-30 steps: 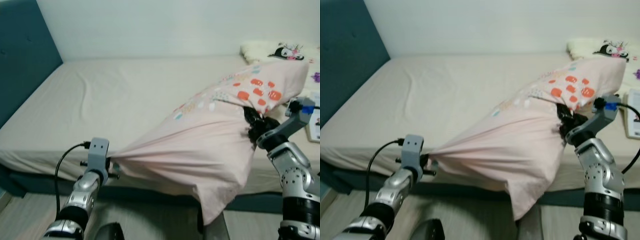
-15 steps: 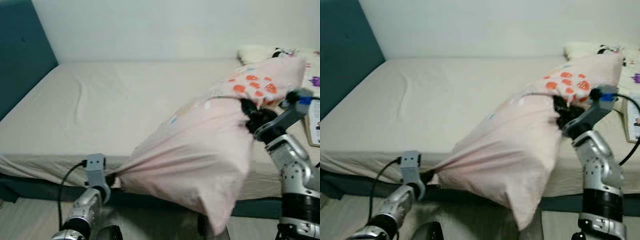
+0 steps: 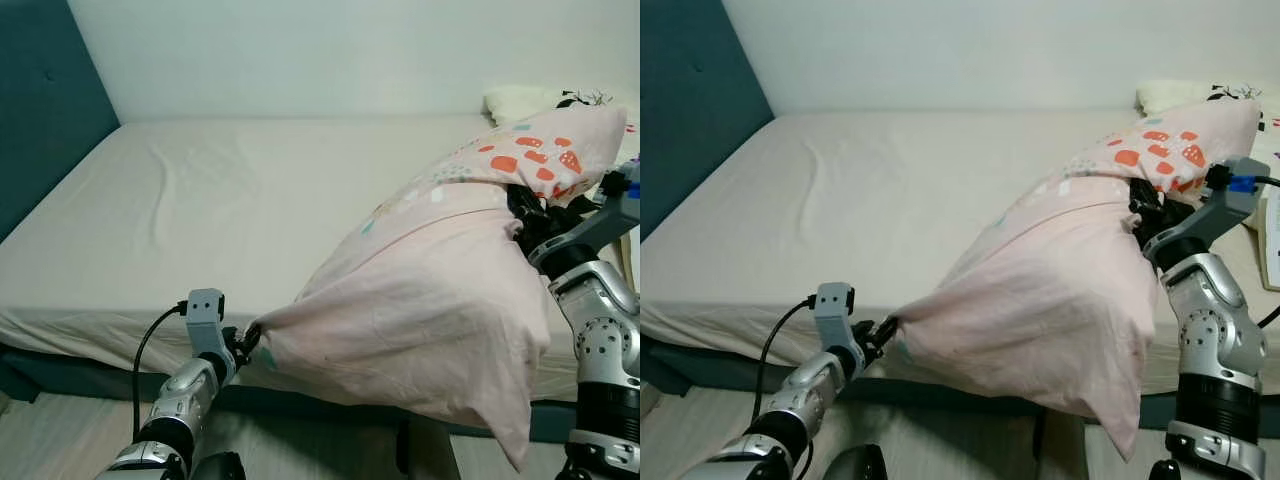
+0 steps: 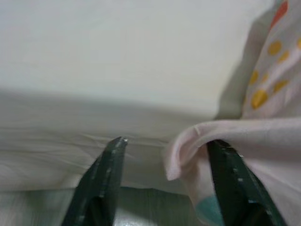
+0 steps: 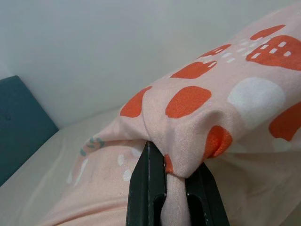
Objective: Clean up the room
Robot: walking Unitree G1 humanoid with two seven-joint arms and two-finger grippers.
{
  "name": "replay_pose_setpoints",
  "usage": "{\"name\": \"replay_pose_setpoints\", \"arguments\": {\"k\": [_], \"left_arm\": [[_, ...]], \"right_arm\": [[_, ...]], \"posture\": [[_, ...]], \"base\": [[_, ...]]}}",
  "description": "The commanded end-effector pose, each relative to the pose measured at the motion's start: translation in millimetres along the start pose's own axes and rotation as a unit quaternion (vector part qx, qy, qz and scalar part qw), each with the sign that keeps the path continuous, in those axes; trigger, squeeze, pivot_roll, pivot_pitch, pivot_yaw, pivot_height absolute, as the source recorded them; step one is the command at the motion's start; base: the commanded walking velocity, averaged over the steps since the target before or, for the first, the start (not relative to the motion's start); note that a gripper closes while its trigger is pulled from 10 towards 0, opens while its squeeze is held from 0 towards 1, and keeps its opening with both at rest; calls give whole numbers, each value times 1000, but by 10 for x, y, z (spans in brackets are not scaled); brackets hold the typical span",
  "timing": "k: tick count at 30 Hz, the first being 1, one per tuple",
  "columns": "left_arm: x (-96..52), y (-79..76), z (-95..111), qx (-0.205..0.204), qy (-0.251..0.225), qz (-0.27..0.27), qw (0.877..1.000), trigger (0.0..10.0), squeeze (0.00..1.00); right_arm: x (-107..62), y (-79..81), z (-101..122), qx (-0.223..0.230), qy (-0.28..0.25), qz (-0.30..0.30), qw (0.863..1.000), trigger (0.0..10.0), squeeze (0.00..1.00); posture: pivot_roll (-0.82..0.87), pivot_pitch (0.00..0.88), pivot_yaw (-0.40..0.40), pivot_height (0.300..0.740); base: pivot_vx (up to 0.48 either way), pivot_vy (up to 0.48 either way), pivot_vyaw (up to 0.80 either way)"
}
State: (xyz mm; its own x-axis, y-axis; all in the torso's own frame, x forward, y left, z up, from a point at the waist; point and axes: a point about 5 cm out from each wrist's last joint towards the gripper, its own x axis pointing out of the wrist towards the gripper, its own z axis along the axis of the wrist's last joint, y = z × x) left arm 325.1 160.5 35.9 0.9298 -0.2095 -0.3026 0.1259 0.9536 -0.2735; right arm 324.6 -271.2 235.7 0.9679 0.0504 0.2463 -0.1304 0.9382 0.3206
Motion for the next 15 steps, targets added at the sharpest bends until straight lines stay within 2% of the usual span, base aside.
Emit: {"name": "replay_pose_setpoints", "arguments": {"k": [1, 5, 7, 10, 12, 15], "left_arm": [[-51, 148, -6, -2, 2, 18, 1000, 10000, 1000], [-152, 334, -104, 31, 31, 44, 998, 10000, 1000], [-152, 334, -104, 31, 31, 44, 998, 10000, 1000], [-303, 529, -271, 64, 72, 76, 992, 10000, 1000], [-401, 624, -388, 67, 95, 95, 989, 10000, 1000], [-465, 674, -469, 65, 111, 106, 986, 10000, 1000]], "right_arm": [[19, 55, 191, -17, -41, 12, 999, 0, 0], [19, 47, 212, -20, -43, 9, 999, 0, 0], [19, 47, 212, -20, -43, 9, 999, 0, 0], [9, 16, 247, -25, -47, 3, 999, 0, 0], [4, -1, 276, -28, -51, -1, 998, 0, 0], [4, -9, 297, -29, -53, -2, 998, 0, 0]], "posture": [[-24, 0, 53, 532], [-21, 0, 55, 547], [-21, 0, 55, 547], [-22, 0, 57, 562], [-22, 0, 57, 572], [-25, 0, 55, 582]], "base": [[0, 0, 0], [0, 0, 0], [0, 0, 0], [0, 0, 0], [0, 0, 0], [0, 0, 0]]}}
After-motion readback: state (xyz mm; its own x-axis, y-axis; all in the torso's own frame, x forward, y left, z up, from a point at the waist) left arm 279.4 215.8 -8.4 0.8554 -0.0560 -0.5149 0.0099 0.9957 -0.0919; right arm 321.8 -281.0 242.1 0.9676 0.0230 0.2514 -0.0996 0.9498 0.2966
